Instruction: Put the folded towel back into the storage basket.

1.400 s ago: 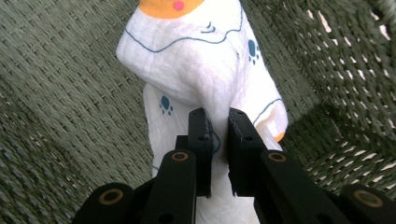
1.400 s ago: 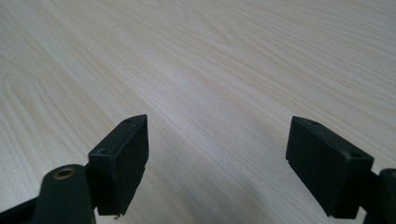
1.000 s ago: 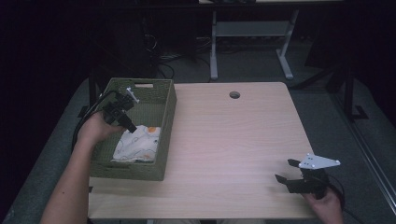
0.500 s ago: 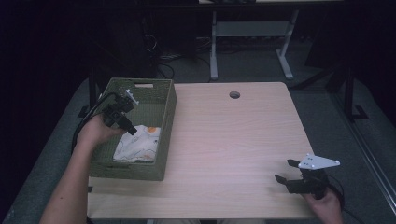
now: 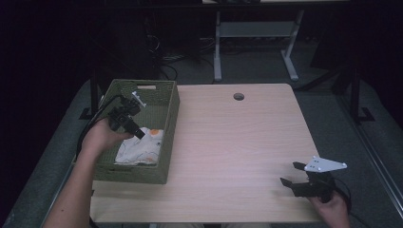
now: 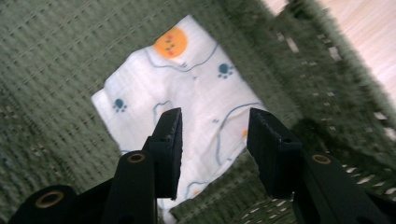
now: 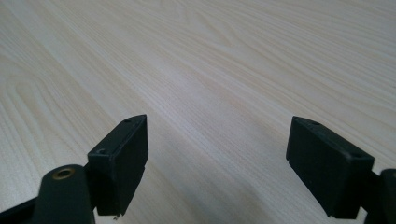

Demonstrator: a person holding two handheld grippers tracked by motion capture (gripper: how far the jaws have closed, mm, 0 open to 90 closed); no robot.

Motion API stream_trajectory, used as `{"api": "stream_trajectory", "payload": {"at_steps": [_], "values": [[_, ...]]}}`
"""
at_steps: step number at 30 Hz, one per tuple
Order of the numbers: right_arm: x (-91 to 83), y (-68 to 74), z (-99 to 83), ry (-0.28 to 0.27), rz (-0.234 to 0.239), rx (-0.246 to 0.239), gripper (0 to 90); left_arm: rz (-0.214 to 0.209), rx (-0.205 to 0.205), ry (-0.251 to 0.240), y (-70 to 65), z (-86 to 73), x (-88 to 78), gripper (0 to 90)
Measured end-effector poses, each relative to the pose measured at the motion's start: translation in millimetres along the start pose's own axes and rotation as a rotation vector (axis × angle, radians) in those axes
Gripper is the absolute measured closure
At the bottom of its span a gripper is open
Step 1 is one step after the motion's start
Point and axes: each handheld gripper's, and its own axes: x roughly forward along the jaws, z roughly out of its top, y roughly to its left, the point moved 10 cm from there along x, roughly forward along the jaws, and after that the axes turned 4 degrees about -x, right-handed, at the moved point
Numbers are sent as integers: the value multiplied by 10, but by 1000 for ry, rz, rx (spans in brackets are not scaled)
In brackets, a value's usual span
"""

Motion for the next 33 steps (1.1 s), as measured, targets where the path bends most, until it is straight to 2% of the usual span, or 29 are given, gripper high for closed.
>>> {"api": "stream_trajectory", "payload": {"at_steps": [11, 20, 24, 33], "values": [[12, -6, -3, 5, -5, -1, 192, -2, 20, -34, -160, 67, -130, 558], [5, -14, -2, 3, -8, 0, 191, 19, 23, -42, -260, 111, -141, 544], [3, -10, 1, 3, -9, 5, 185, 8, 28, -47, -333, 139, -130, 529], [2, -22, -4, 3, -12, 3, 185, 12, 72, -59, -526, 234, -154, 517]]}}
